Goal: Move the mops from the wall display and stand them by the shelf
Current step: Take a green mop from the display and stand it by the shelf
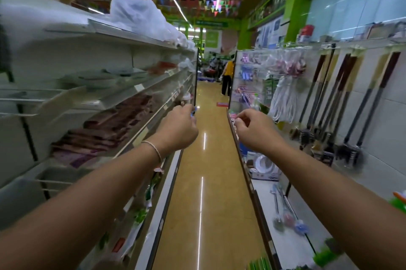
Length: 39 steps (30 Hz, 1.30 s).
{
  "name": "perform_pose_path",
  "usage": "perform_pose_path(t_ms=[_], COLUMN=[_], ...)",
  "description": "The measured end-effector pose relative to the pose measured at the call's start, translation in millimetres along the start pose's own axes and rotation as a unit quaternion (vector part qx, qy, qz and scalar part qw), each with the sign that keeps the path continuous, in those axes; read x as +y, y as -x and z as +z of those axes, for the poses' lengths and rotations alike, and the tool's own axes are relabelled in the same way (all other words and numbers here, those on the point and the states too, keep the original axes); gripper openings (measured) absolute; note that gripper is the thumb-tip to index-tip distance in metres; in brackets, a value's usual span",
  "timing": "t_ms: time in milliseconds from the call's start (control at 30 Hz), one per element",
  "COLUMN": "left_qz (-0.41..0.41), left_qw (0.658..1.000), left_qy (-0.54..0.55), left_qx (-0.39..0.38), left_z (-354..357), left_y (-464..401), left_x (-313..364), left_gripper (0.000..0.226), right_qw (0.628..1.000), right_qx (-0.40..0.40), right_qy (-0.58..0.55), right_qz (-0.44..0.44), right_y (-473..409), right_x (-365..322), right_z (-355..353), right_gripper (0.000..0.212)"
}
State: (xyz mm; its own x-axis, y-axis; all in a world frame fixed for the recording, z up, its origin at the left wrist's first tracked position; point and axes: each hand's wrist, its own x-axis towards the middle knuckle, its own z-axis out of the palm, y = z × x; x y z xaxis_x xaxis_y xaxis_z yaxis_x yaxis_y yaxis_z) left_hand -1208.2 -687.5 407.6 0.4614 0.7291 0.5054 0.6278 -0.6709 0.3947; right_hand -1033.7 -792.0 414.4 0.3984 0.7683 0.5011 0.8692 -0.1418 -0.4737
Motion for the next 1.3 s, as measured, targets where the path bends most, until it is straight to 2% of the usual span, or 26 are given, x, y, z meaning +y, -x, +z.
perform_pose_path(t_ms=[433,833,1100,1300], left_qz=[0.037,0.105,0.235,0.316], left_qw=[0.999,0.980,0.936,0.888], left_qy=[0.010,0.061,0.120,0.175], left_qx=[-0.032,-0.156,-0.234,-0.285], left_z=[138,295,400,469], left_y=[-191,-309,-380,-375], left_x=[-17,-3,34,83], left_gripper=[0.034,0.035,0.028,0.032], right_qw=[0.999,0.983,0.936,0.880], right_qx=[-0.013,0.019,0.077,0.116], right_qy=[0.007,0.044,0.099,0.136], right_qz=[0.041,0.177,0.328,0.440], right_y=[-184,-252,-257,-213], right_x=[151,281,351,382], right_z=[63,91,91,87], right_gripper=[0.023,0.022,0.025,0.023])
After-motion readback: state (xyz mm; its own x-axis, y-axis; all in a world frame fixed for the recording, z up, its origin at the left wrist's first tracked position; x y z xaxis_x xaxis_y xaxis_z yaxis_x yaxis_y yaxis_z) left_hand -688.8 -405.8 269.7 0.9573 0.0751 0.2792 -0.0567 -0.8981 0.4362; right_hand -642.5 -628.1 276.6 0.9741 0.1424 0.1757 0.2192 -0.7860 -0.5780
